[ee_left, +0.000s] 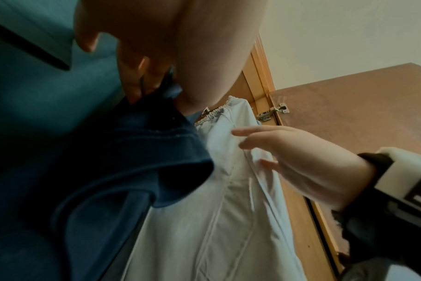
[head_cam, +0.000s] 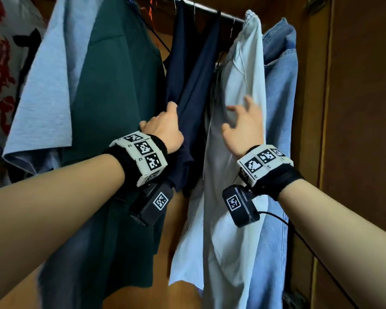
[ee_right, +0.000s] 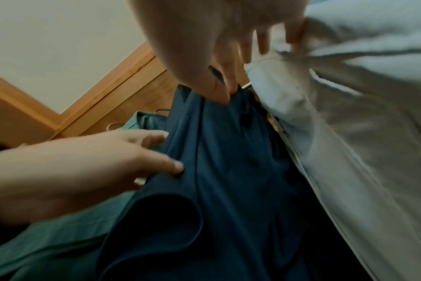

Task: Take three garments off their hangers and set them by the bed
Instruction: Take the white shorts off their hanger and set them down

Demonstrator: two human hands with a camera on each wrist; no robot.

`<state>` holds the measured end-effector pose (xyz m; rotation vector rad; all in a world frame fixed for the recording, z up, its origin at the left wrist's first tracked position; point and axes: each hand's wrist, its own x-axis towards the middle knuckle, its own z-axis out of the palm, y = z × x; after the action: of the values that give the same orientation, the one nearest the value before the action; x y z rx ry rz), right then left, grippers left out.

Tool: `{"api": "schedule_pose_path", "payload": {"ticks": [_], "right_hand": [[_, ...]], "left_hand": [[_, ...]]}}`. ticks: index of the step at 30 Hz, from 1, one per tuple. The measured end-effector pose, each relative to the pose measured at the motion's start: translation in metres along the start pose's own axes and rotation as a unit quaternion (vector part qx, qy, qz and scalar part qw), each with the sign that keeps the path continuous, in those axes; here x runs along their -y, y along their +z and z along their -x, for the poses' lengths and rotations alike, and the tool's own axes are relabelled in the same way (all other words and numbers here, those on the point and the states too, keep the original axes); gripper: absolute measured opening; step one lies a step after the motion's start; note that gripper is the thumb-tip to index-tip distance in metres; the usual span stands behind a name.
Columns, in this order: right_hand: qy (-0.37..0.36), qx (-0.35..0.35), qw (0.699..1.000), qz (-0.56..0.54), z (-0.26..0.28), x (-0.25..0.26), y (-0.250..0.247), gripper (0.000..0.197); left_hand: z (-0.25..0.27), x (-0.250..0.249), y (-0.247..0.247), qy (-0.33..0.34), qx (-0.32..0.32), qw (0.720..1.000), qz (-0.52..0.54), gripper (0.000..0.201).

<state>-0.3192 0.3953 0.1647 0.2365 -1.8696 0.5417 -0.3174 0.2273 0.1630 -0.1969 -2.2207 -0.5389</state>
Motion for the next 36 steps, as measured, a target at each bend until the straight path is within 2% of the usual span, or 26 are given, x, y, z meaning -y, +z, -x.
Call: {"api": "schedule_pose_path", "payload": {"ticks": [2,3,6,9,12,15,18,20,21,22,23,24,26,27,30,32,34,36], "right_hand": [[0.067,-0.062,0.996,0.006,-0.001,-0.008,-0.007,0.051],[0.1,-0.066,0.993,0.004,-0.002,-0.011,-0.008,0.053],[0.173,-0.006,0.985,-0.021,-0.003,-0.025,-0.007,0.058],[0.191,0.043,0.98,-0.036,-0.002,-0.039,-0.002,0.061],[0.177,0.054,0.98,-0.076,-0.002,-0.046,0.002,0.062],[0.115,0.094,0.976,-0.161,0.002,-0.04,0.008,0.057],[0.035,0.182,0.944,-0.272,0.01,-0.026,0.011,0.049],[0.006,0.222,0.925,-0.308,0.015,-0.023,0.01,0.046],[-0.011,0.2,0.935,-0.293,0.014,-0.027,0.01,0.046],[-0.021,0.151,0.959,-0.237,0.013,-0.031,0.009,0.045],[-0.009,0.086,0.983,-0.159,0.01,-0.037,0.007,0.045],[0.024,0.024,0.995,-0.09,0.009,-0.043,0.002,0.046],[0.104,-0.049,0.993,-0.033,0.008,-0.052,-0.006,0.049],[0.138,-0.055,0.989,-0.026,0.007,-0.057,-0.006,0.049],[0.225,0.01,0.973,-0.04,0.006,-0.071,-0.005,0.051],[0.247,0.06,0.964,-0.081,0.005,-0.082,-0.004,0.055],[0.217,0.094,0.961,-0.146,0.007,-0.09,-0.002,0.058],[0.163,0.127,0.956,-0.206,0.013,-0.088,-0.001,0.054]], "left_hand": [[-0.001,0.002,0.002,0.004,-0.003,1.0,0.016,0.069],[-0.001,0.003,0.003,0.007,-0.001,1.0,0.019,0.076],[-0.001,0.004,0.007,0.025,-0.01,1.0,0.017,0.091],[0.0,0.003,0.009,0.046,-0.03,0.998,0.022,0.092],[0.0,0.002,0.013,0.031,-0.024,0.999,0.012,0.076],[0.0,-0.004,0.019,0.017,-0.034,0.999,0.02,0.058],[0.001,-0.016,0.026,0.047,-0.038,0.996,0.068,0.03],[0.001,-0.025,0.03,0.059,-0.019,0.995,0.074,0.026],[0.001,-0.029,0.032,0.056,-0.008,0.996,0.074,0.029],[0.002,-0.033,0.033,0.047,0.002,0.996,0.08,0.033],[0.003,-0.036,0.034,0.031,0.014,0.995,0.093,0.04],[0.003,-0.039,0.035,0.016,0.025,0.994,0.107,0.049],[0.005,-0.045,0.038,0.002,0.043,0.993,0.107,0.068],[0.005,-0.047,0.04,0.005,0.05,0.995,0.091,0.073],[0.004,-0.053,0.048,0.014,0.065,0.997,0.049,0.062],[0.001,-0.055,0.052,0.001,0.072,0.995,0.07,0.054],[-0.001,-0.058,0.053,-0.021,0.08,0.989,0.126,0.058],[-0.001,-0.063,0.054,-0.027,0.094,0.979,0.177,0.072]]}}
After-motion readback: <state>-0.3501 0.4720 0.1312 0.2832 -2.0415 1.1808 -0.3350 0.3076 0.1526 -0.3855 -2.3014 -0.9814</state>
